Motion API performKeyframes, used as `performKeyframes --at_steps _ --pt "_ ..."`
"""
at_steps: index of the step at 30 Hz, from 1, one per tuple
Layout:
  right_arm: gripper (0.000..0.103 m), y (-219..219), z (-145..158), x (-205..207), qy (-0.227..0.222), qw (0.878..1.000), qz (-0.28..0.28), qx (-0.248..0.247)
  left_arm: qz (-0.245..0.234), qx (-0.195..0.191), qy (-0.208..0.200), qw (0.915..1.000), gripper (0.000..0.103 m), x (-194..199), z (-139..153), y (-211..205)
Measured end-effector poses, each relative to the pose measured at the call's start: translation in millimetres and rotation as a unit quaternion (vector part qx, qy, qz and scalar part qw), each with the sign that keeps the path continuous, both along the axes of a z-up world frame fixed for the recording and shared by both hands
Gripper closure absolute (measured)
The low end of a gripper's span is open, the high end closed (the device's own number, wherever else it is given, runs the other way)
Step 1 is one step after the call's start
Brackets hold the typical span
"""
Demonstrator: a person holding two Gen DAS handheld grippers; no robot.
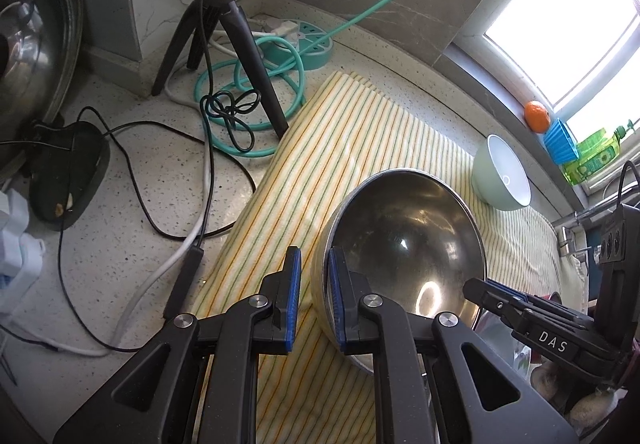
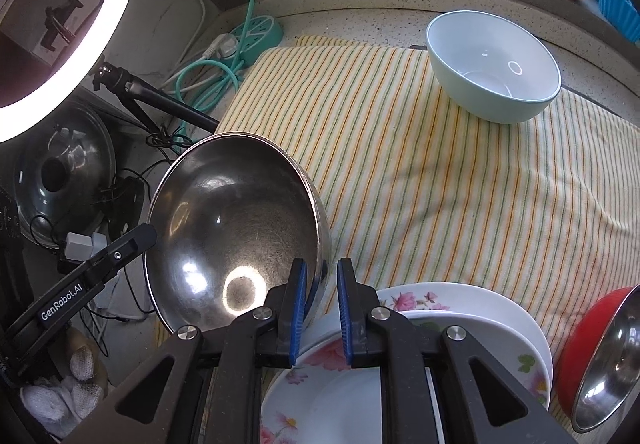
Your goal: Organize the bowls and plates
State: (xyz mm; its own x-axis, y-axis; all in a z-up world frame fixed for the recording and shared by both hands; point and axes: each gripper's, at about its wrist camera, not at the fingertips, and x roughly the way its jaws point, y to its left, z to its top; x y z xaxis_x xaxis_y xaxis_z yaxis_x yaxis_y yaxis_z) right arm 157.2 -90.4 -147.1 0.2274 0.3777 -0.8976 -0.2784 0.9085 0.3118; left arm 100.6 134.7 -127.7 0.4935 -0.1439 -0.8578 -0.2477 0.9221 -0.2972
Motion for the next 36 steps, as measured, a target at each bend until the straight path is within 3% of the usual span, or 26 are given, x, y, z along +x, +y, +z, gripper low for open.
performKeyframes --at_steps 11,17,26,30,36 --pt "0.084 -33 31 -16 -0.040 0.999 -0.032 0.013 0.009 0.018 -0.039 0.9990 0.091 -28 29 1" --pt "0.084 -71 54 -37 -0.074 0.995 -0.065 0.032 -0.003 0.003 -0.058 0.9983 0.091 -40 47 -10" --pt "0.084 -153 74 -72 -0.118 0.988 -0.099 0.032 -0.017 -0.027 -0.053 0.9981 0.091 -59 49 -54" --pt "0.084 -188 80 -76 -0.131 0.987 -0.091 0.013 -0.023 -0.049 -0.047 0.9974 0.090 -64 47 -84" --pt "0.084 -230 76 -70 -0.124 0.990 -0.069 -0.019 -0.042 -0.047 -0.033 0.9975 0.090 -64 40 -140"
